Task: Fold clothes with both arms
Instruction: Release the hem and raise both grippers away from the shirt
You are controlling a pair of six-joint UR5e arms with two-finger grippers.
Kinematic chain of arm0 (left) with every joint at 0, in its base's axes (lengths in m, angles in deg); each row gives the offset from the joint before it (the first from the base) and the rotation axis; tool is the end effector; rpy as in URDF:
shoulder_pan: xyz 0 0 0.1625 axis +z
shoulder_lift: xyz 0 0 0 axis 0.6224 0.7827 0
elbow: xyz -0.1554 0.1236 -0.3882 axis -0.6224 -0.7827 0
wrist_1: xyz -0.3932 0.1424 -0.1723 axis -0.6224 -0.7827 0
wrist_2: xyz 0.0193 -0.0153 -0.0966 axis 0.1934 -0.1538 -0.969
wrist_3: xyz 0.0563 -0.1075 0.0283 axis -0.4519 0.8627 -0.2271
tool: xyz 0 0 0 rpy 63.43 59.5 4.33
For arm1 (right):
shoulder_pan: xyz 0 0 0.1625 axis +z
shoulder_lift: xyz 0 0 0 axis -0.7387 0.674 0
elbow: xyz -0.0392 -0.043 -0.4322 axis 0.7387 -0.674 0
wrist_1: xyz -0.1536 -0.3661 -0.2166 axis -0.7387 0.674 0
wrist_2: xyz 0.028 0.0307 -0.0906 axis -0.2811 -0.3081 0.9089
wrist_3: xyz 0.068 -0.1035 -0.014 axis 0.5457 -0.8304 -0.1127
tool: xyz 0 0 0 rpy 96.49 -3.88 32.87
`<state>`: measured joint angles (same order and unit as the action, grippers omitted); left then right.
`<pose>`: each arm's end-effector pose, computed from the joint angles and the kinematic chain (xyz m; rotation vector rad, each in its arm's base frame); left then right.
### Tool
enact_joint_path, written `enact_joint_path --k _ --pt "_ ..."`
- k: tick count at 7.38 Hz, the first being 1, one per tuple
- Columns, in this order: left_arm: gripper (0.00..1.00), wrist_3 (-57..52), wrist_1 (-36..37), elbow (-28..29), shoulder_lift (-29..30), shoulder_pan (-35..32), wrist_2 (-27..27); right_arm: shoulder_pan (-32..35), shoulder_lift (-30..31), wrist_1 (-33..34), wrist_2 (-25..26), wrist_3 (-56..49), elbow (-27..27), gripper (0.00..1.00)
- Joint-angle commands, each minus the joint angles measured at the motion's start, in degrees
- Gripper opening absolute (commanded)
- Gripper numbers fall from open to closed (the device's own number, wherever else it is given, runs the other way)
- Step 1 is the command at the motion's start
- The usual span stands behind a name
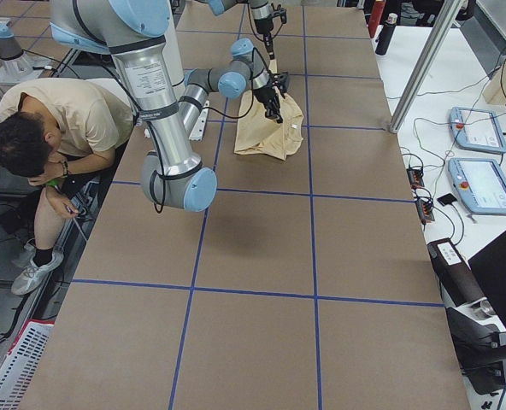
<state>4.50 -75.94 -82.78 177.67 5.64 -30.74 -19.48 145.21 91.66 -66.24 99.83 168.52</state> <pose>0.4213 -0.4112 0.1934 0.2762 0.8747 -0.1885 -0.4708 -0.4229 0.2170 0.3924 -0.7224 0.3541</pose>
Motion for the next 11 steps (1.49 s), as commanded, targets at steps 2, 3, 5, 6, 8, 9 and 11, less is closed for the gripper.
enact_joint_path --k 2,3,5,6,8,9,11 --pt "0.0 -0.1 -12.0 14.6 2.4 -0.2 1.9 0.6 -2.4 -8.0 0.2 -0.2 -12.1 0.0" --pt "0.0 -0.1 -15.5 19.2 3.1 -0.2 2.0 0.6 -2.3 -16.0 0.2 -0.4 -17.8 0.0" --pt "0.0 -0.2 -19.6 23.7 3.1 -0.3 3.9 0.7 -2.3 -19.0 0.2 -0.4 -19.9 0.19" --pt "0.99 -2.6 -19.6 23.5 2.9 -0.4 4.0 0.7 -2.4 -18.8 0.1 -0.4 -19.9 0.98" --pt "1.0 -11.6 -19.4 19.0 2.2 -1.7 3.5 3.0 -2.0 -18.5 -4.3 -2.8 -18.2 1.0" --pt "1.0 -12.9 -18.9 16.4 1.2 -2.0 3.3 4.5 -1.0 -18.3 -6.2 -5.0 -15.9 1.0" --pt "1.0 -12.9 -19.4 11.3 -4.0 -1.7 0.7 6.7 3.5 -18.3 -10.1 -9.9 -11.3 1.0"
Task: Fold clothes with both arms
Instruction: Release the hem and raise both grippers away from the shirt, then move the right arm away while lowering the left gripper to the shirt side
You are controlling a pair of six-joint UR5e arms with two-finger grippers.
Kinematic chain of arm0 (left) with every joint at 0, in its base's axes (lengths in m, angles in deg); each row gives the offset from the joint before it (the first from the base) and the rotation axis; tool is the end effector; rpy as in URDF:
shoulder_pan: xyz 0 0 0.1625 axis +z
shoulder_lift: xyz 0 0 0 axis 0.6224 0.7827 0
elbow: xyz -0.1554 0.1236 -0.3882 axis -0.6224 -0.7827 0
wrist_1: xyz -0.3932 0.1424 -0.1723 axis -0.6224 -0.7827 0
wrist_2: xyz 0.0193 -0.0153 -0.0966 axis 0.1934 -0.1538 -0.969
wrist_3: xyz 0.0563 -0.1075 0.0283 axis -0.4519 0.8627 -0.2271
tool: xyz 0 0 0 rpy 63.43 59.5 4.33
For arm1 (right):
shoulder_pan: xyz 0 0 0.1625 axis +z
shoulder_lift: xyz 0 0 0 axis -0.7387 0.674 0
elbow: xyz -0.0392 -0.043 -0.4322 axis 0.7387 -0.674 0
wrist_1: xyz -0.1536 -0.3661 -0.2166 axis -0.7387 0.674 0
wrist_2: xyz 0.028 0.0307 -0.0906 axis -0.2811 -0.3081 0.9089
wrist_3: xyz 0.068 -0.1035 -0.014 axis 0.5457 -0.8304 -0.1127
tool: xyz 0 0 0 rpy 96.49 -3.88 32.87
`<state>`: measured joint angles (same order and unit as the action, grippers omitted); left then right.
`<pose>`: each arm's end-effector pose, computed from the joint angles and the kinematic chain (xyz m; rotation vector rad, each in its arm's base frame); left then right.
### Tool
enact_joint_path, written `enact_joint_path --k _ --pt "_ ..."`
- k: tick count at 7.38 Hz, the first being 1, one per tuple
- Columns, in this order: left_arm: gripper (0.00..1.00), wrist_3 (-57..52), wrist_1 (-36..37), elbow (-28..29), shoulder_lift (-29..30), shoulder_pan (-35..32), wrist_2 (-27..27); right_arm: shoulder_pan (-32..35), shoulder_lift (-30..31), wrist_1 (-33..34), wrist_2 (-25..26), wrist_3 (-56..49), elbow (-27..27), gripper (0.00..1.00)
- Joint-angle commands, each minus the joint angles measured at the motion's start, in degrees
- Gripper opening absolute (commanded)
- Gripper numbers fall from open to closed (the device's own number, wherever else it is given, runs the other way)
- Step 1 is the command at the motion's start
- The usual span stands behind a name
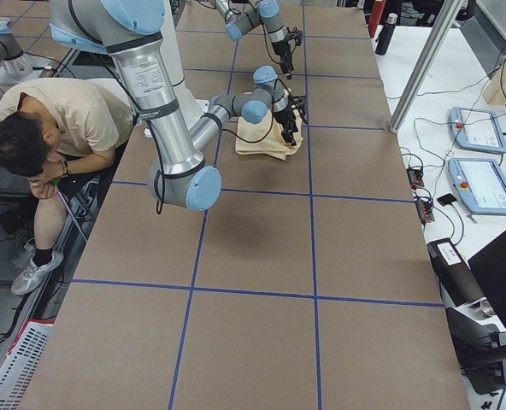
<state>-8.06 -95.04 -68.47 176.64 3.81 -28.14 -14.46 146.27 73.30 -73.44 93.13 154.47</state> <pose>0.4708 -0.4747 0.2618 0.4550 0.8650 -0.0315 -0.5039 -0.4908 0.2916 0.3796 -0.7804 0.2742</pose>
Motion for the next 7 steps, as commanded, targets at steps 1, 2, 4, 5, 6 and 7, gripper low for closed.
enact_joint_path --k 1,2,4,5,6,7 --pt "1.0 0.6 -0.6 -4.4 -5.4 1.0 -3.2 3.2 3.9 0.0 -5.4 -5.4 3.9 1.0" --pt "1.0 3.2 -0.7 -5.4 -7.0 3.4 -3.1 4.8 5.4 -0.1 -7.2 -8.0 4.8 1.0" --pt "0.99 11.7 -3.9 -5.1 -9.7 12.3 1.0 6.8 10.6 -0.2 -9.0 -11.6 8.8 1.0" --pt "0.97 14.6 -4.7 -4.6 -10.1 15.4 2.9 6.9 10.9 -0.2 -9.2 -11.7 9.1 1.0" --pt "0.84 16.2 -4.8 -4.4 -10.1 16.6 3.4 6.9 10.9 -0.3 -9.1 -11.7 9.1 1.0" --pt "0.7 16.3 -4.8 -4.2 -10.1 17.3 3.4 6.9 10.9 -0.3 -9.1 -11.7 9.2 1.0"
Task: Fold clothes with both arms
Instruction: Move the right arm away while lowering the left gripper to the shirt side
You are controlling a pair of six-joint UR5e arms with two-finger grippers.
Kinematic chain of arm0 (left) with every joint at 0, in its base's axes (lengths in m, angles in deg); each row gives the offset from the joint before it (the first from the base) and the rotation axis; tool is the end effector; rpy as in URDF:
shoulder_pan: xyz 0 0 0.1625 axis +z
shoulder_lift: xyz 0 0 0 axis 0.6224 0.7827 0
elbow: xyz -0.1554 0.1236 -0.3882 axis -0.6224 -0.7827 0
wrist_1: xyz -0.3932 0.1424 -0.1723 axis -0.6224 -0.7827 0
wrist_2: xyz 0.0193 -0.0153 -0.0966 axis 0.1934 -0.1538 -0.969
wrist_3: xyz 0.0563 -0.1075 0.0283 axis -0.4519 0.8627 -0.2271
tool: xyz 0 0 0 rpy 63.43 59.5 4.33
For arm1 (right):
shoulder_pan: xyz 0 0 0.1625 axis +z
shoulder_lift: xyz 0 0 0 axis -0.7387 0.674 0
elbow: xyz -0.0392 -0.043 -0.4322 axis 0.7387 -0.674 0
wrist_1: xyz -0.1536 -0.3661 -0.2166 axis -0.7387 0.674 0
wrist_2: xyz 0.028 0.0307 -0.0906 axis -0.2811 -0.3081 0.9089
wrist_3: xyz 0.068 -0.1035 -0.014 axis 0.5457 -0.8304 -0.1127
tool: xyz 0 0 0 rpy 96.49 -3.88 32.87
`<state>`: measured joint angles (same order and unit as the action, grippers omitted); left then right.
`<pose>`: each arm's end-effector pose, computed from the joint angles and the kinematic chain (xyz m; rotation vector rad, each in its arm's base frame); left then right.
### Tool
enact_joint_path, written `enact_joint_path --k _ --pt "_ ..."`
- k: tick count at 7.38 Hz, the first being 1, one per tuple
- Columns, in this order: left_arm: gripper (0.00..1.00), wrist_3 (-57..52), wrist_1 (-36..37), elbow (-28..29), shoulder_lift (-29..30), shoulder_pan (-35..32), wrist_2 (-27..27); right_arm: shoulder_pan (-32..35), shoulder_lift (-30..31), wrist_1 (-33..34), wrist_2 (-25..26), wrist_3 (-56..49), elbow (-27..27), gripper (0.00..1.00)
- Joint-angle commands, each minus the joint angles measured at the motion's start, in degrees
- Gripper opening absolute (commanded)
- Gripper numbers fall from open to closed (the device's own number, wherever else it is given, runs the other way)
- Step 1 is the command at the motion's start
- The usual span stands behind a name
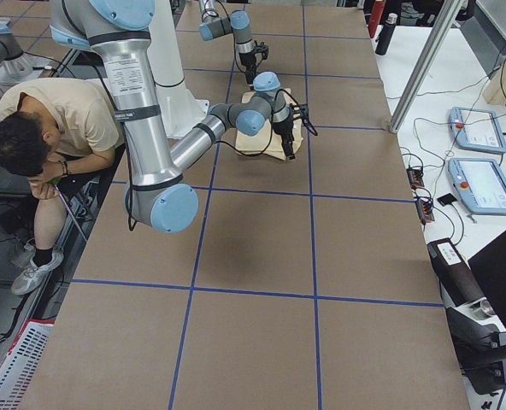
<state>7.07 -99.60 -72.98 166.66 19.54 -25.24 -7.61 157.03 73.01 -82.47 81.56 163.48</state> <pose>0.5369 -0.3205 0.3210 0.2484 0.9267 -0.0470 -0.4011 -0.4877 0.3342 0.3605 -0.7687 0.1312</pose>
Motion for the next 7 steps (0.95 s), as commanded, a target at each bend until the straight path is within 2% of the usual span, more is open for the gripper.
enact_joint_path --k 1,7 --pt "0.65 1.5 -0.2 1.0 0.1 1.8 0.5 0.1 0.3 0.0 0.0 0.0 0.2 1.0" --pt "0.57 1.6 -0.3 1.7 0.5 3.6 0.5 0.0 0.4 0.0 0.5 0.1 0.1 1.0"
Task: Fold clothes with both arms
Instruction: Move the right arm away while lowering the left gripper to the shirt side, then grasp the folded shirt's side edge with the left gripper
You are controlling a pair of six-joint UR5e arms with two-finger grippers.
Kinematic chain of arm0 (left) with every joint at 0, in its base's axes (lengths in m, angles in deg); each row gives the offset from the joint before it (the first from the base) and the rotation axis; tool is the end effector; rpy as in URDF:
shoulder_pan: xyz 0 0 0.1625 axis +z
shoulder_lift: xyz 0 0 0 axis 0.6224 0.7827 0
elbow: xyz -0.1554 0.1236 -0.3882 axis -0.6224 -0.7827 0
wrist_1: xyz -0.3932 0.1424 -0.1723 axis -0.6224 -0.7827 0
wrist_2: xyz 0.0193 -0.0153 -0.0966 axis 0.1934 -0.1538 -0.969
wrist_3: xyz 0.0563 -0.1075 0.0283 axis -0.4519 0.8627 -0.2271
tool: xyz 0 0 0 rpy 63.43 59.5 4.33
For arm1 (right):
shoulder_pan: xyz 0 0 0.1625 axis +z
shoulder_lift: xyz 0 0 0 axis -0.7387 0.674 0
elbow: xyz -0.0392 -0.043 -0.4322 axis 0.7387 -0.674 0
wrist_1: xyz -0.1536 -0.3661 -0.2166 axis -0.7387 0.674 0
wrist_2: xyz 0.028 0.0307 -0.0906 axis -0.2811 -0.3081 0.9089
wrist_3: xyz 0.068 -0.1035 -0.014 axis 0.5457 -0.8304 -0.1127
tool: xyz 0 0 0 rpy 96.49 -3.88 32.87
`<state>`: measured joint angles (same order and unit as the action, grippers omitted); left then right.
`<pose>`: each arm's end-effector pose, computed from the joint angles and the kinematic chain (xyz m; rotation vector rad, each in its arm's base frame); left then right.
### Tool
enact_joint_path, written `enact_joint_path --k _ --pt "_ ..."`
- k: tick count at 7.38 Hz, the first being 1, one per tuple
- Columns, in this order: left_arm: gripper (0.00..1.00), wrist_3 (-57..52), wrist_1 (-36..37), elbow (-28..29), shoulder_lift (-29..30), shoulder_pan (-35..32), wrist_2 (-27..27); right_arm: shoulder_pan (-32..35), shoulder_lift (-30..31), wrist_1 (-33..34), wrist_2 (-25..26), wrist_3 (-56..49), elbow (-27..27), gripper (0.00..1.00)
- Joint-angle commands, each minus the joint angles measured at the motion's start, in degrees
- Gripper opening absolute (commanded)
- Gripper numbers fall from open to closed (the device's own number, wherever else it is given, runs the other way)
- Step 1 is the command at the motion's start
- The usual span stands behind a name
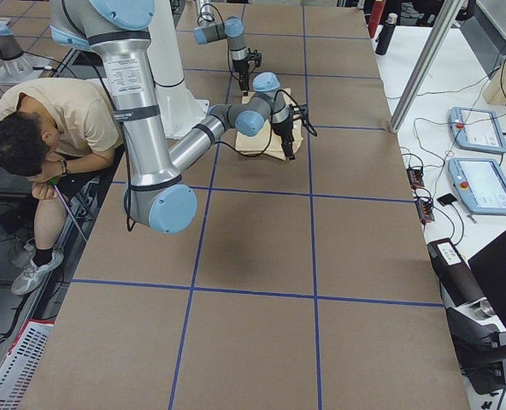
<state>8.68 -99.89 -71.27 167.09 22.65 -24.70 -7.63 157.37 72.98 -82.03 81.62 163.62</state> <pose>0.5618 -0.2945 0.3309 0.2141 0.9172 -0.0277 -0.3995 -0.4873 0.3366 0.3643 -0.7626 0.1354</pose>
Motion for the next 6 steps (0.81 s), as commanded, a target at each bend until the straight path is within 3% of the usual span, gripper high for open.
enact_joint_path --k 1,6 --pt "0.53 0.0 0.0 0.0 0.2 1.0 0.0 0.0 0.0 0.0 0.1 0.0 0.0 1.0" --pt "0.46 0.0 -0.2 0.2 0.2 1.2 -0.1 -0.1 -0.2 0.0 0.1 0.0 -0.1 1.0"
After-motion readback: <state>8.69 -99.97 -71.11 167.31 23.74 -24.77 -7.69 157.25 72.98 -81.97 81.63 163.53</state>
